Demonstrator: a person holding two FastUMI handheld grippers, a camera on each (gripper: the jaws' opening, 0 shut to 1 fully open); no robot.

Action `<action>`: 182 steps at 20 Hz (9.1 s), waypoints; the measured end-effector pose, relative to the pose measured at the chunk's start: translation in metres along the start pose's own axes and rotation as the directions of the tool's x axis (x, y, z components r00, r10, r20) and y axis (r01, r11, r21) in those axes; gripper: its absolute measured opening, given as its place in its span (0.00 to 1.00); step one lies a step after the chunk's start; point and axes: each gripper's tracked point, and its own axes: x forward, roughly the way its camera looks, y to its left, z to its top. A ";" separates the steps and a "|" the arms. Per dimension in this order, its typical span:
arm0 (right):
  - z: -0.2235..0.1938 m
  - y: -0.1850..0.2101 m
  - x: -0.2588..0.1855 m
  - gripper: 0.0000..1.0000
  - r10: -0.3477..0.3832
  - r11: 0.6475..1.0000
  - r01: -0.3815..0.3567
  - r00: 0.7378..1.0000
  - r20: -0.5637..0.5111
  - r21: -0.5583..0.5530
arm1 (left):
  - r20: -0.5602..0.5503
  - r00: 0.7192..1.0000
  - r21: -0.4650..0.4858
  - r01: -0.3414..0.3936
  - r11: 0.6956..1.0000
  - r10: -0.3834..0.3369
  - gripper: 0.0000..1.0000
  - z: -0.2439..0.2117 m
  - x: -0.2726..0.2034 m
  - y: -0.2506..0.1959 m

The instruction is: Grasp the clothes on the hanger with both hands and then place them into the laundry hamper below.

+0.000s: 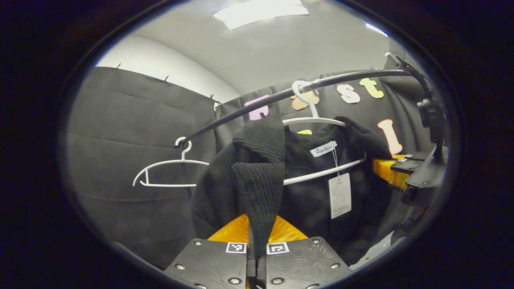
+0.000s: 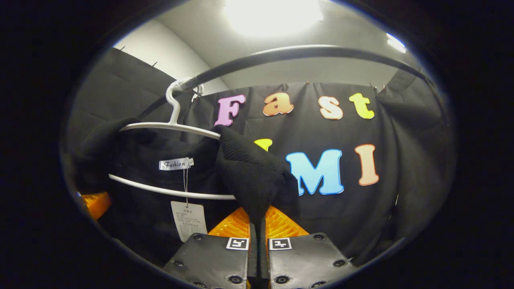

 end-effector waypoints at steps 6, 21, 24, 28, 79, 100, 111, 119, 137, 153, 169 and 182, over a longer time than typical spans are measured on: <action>0.037 -0.027 -0.008 0.04 -0.083 0.993 0.093 0.988 0.133 -0.072 | 0.102 0.994 0.037 -0.050 0.998 0.046 0.04 0.042 -0.017 0.036; 0.060 -0.081 0.035 0.04 -0.183 0.978 0.203 0.944 0.275 -0.046 | 0.305 0.947 0.102 -0.139 0.985 0.102 0.03 0.111 0.019 0.114; 0.052 -0.085 0.049 0.04 -0.192 0.979 0.203 0.948 0.253 -0.020 | 0.298 0.951 0.091 -0.115 0.989 0.083 0.02 0.108 0.038 0.116; 0.029 -0.086 0.071 0.01 -0.183 0.983 0.183 0.965 0.188 0.015 | 0.255 0.965 0.058 -0.080 0.995 0.063 0.02 0.089 0.065 0.131; -0.161 0.057 -0.163 0.01 0.043 0.997 -0.019 0.937 -0.345 0.073 | -0.066 0.894 -0.194 0.425 0.884 -0.444 0.02 -0.108 -0.075 -0.033; -0.356 0.086 -0.256 0.03 0.054 0.997 -0.001 0.706 -0.706 0.076 | -0.504 0.719 -0.190 0.448 0.874 -0.479 0.05 -0.336 -0.143 -0.084; -0.395 0.080 -0.304 0.25 0.005 1.000 -0.017 0.535 -0.845 -0.005 | -0.672 0.554 -0.235 0.469 0.851 -0.491 0.15 -0.390 -0.186 -0.077; -0.386 0.080 -0.326 0.99 -0.025 0.998 -0.039 0.514 -0.857 -0.052 | -0.629 0.583 -0.197 0.519 0.832 -0.513 0.97 -0.372 -0.184 -0.059; -0.214 0.019 -0.361 0.98 -0.060 0.997 0.077 0.801 -0.595 0.003 | -0.419 0.775 -0.151 0.454 0.878 -0.473 0.99 -0.214 -0.235 -0.016; -0.057 -0.046 -0.427 0.97 -0.154 0.988 0.146 0.957 -0.245 -0.050 | -0.129 0.919 -0.147 0.354 0.924 -0.373 0.99 -0.052 -0.289 0.057; -0.022 -0.067 -0.444 0.97 -0.211 0.977 0.211 0.969 -0.124 -0.014 | -0.013 0.946 -0.173 0.316 0.933 -0.323 0.98 0.001 -0.325 0.083; -0.015 -0.076 -0.441 0.97 -0.242 0.970 0.242 0.965 -0.101 -0.011 | -0.003 0.944 -0.168 0.325 0.931 -0.330 0.96 0.003 -0.319 0.076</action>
